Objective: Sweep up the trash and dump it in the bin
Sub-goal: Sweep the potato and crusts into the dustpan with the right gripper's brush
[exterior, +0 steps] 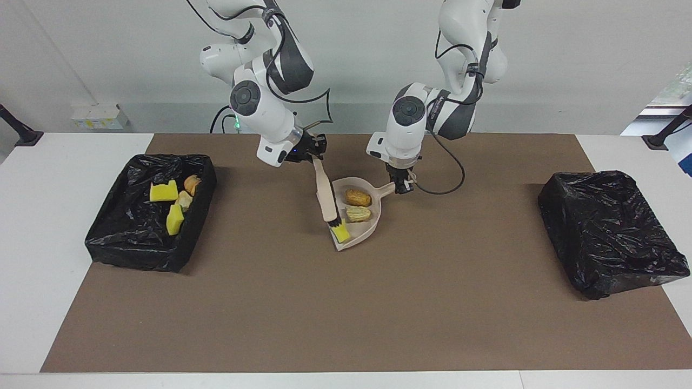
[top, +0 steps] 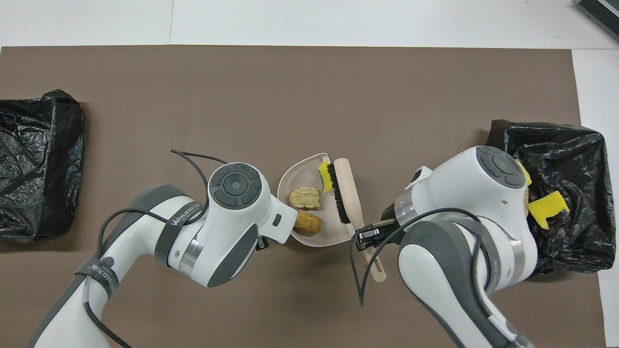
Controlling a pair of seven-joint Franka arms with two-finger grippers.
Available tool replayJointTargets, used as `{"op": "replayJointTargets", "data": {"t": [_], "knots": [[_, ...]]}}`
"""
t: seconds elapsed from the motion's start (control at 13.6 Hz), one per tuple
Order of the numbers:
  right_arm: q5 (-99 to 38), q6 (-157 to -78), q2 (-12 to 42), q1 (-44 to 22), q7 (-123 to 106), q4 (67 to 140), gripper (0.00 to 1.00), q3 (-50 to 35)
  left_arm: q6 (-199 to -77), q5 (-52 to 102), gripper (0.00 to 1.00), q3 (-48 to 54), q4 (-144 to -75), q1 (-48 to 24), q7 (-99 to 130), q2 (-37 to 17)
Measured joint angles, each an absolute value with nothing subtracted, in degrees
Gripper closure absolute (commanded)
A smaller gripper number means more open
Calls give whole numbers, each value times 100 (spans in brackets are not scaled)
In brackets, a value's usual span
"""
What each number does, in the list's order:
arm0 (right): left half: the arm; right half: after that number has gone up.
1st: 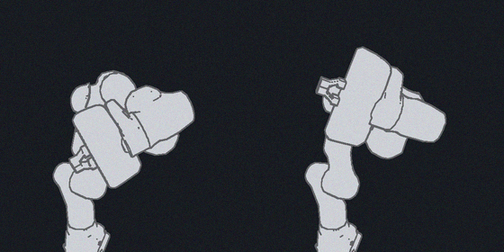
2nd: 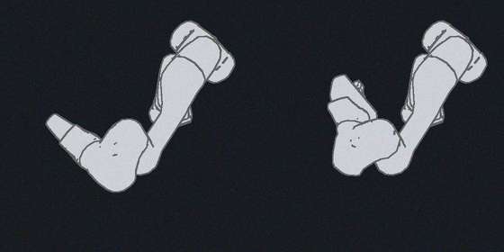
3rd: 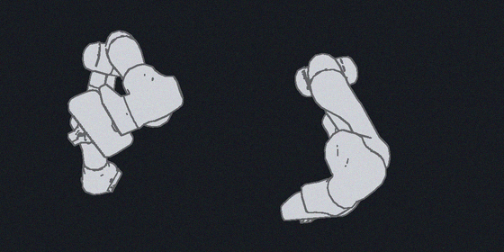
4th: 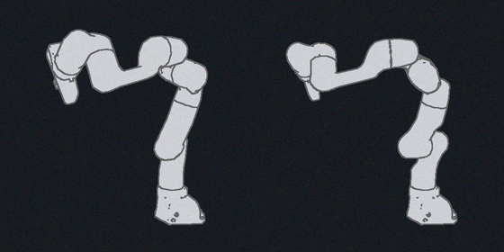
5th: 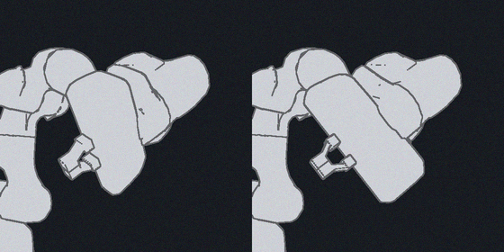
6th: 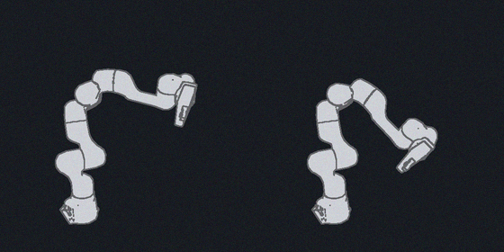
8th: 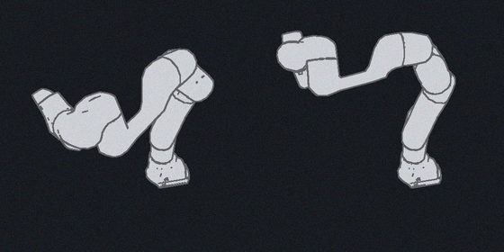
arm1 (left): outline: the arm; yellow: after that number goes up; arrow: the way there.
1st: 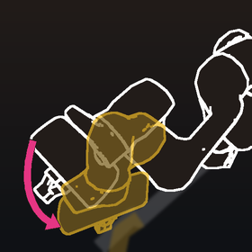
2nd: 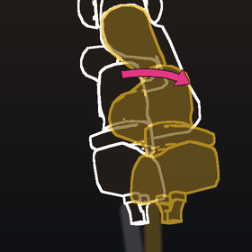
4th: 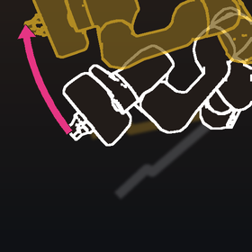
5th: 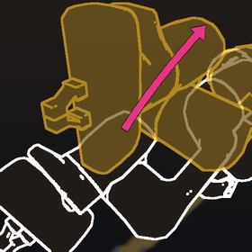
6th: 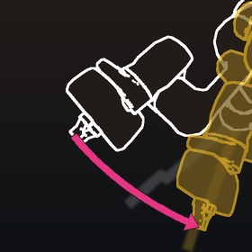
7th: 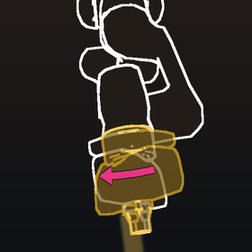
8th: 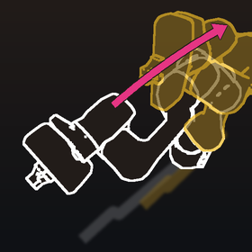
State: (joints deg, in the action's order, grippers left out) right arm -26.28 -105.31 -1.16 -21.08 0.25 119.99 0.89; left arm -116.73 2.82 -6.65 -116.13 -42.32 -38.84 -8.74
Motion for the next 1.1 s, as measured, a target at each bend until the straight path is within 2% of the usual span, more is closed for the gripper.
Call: {"op": "replayJointTargets", "data": {"t": [0.29,0.74,1.1], "knots": [[-2309,-10332,-142,-2034,12,11928,100,98,-11728,282,100,-689,-11722,-4191,-4042,-743],[-835,-10206,-213,-2115,666,11977,100,55,-11817,825,100,-708,-11838,-3725,-5073,-407],[-617,-10212,-370,-2584,1866,12096,100,12,-12161,1604,100,-710,-12190,-3285,-6169,-325]]}}
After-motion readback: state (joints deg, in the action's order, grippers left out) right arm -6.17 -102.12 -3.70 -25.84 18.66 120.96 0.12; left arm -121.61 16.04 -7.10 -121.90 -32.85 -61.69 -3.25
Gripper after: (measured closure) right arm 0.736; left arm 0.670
